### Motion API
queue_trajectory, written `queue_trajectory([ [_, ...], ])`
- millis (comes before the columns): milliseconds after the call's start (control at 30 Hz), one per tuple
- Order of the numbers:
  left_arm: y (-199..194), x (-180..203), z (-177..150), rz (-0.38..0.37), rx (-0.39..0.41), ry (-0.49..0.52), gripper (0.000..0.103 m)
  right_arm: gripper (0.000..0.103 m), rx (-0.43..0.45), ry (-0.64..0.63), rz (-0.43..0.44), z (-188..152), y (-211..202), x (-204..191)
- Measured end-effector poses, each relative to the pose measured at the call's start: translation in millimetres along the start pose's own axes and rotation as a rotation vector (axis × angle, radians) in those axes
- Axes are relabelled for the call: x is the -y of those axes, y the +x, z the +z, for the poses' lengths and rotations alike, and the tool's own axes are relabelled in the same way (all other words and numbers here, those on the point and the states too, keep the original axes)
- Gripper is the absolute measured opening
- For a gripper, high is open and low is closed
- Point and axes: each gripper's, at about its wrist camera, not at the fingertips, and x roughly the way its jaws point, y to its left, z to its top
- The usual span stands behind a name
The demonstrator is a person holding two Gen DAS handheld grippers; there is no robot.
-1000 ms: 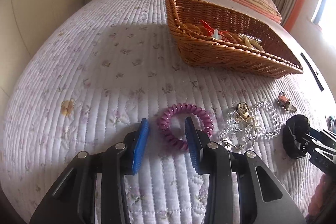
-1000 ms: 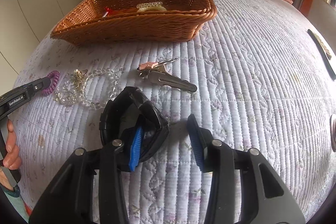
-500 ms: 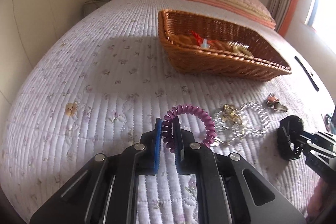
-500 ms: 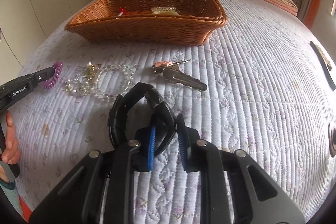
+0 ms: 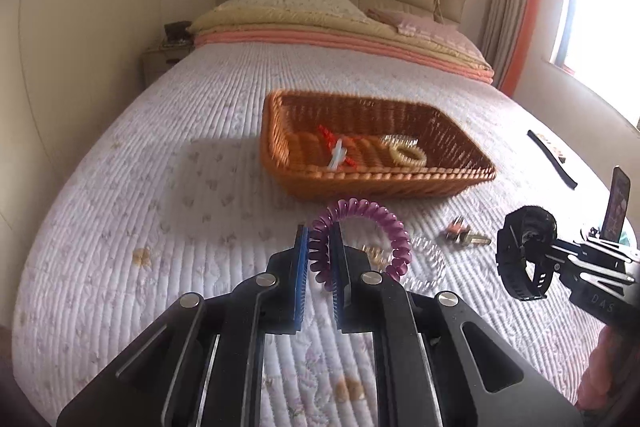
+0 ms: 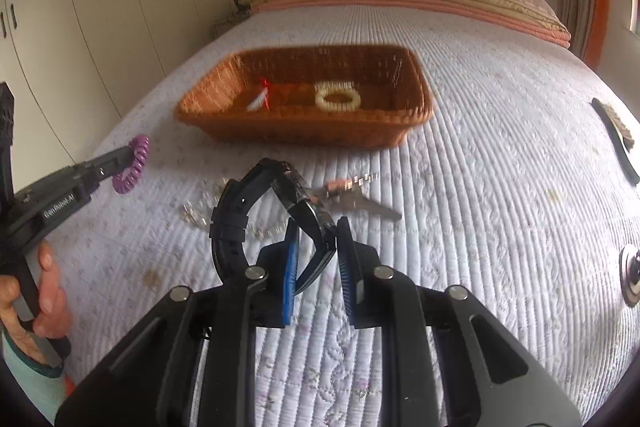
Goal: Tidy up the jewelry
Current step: 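Place the purple tie and black watch into the basket, opening both tools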
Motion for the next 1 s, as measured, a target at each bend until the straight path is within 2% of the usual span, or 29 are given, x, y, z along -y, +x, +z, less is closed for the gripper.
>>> queue_trajectory([
  [100,0.7,5.7,20.5,-0.004,0.029,0.02,0.008,0.017,0.041,-0.014,-0.01,25.2,-4.3,0.1],
  [200,12.0,14.3,49.7,0.002,0.064,0.049,0.008,0.017,0.057,-0.035,-0.026,59.6,10.7,-1.7],
  [367,51.1,17.3,87.9,0.004,0.051,0.042,0.008,0.017,0.019,-0.015,-0.02,110.5,60.0,1.7],
  [467,77.7,16.5,98.8,0.016,0.024,0.032,0.008,0.017,-0.037,0.026,-0.007,135.0,99.2,8.7],
  [700,140.0,10.2,102.7,0.031,-0.073,0.006,0.009,0.017,-0.143,0.089,-0.022,146.4,157.9,20.7],
  [900,161.1,10.2,92.6,0.048,-0.115,0.004,0.009,0.017,-0.188,0.109,-0.001,140.8,175.5,27.6],
  [1000,164.5,10.1,89.9,0.055,-0.124,0.008,0.009,0.021,-0.18,0.085,-0.029,139.1,175.8,23.8],
])
